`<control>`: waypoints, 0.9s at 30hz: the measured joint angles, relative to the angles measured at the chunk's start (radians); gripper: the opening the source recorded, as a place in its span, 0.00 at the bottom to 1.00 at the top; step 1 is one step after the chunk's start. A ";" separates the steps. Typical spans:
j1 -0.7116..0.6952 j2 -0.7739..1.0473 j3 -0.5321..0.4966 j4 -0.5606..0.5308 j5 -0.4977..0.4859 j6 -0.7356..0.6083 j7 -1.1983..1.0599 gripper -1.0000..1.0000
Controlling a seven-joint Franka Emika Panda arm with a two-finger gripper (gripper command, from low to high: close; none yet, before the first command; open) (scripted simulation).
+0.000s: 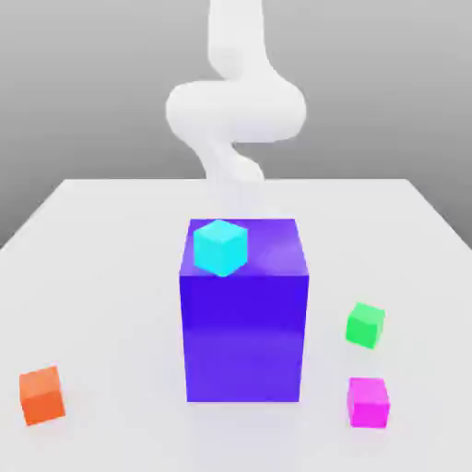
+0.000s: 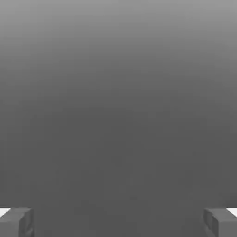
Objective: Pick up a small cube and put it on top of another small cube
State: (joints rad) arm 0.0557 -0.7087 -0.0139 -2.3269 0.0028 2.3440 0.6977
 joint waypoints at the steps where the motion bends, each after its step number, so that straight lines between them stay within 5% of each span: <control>1: 0.024 0.039 -0.006 -0.012 0.001 0.019 -0.044 0.50; 17: 0.299 0.623 -0.016 -0.183 0.053 0.299 -0.723 0.50; 27: 0.360 0.983 0.026 -0.244 -0.017 0.504 -0.970 0.50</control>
State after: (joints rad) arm 0.4153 0.2748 0.0121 -2.5706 -0.0142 2.8481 -0.2722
